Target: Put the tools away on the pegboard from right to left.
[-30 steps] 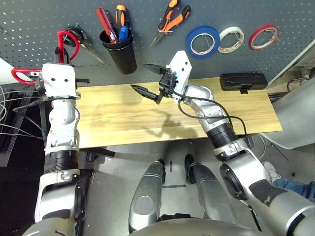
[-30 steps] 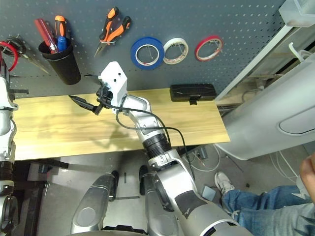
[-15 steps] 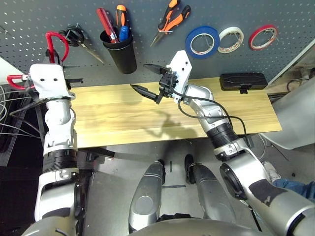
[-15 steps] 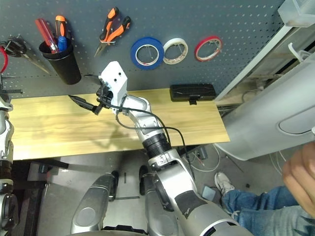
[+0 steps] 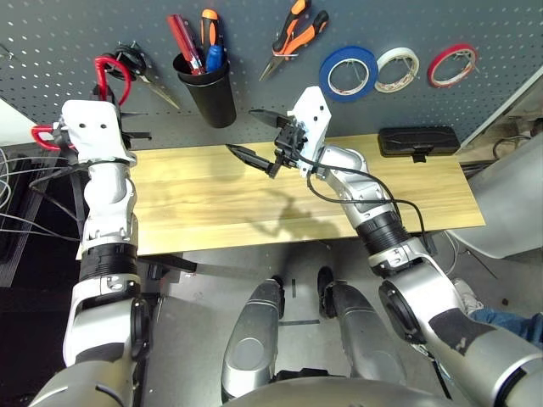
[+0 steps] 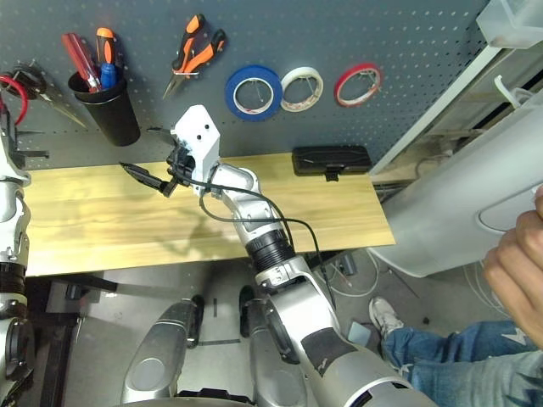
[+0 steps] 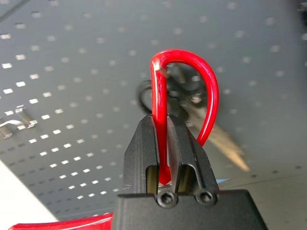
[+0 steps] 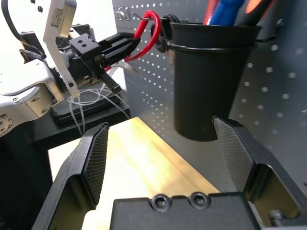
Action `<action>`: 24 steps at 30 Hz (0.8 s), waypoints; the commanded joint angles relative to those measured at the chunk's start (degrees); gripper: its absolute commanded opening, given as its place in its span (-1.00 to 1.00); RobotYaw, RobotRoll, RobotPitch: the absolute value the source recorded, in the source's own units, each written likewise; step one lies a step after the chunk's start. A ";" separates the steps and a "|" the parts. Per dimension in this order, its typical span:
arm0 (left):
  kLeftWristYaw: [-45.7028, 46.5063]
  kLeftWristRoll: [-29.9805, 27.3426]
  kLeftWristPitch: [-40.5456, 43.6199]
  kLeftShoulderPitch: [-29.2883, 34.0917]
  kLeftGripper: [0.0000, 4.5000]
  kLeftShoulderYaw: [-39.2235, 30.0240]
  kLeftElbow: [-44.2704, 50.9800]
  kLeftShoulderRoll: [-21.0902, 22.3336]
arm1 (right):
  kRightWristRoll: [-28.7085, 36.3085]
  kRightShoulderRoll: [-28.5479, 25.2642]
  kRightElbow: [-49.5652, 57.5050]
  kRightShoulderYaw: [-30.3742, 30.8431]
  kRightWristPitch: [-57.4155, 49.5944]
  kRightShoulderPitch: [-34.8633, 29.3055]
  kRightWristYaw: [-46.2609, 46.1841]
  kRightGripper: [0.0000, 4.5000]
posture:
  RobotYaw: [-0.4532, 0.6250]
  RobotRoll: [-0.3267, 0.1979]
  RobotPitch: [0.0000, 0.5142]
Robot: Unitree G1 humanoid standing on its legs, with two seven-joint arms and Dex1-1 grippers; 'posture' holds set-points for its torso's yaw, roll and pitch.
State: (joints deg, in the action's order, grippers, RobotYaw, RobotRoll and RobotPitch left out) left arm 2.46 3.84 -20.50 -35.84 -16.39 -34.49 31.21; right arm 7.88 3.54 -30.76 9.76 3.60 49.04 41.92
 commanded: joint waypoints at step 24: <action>-9.07 -0.58 5.60 11.70 0.99 9.33 -0.27 -7.24 | -0.58 -5.38 -8.24 -8.91 1.70 -8.92 -18.55 1.00 | 0.14 0.25 -0.07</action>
State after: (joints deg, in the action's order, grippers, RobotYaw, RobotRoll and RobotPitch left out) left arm -5.73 2.80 -15.98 -25.69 -8.06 -35.20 24.49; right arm 7.34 -1.70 -37.36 2.13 5.70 40.87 25.32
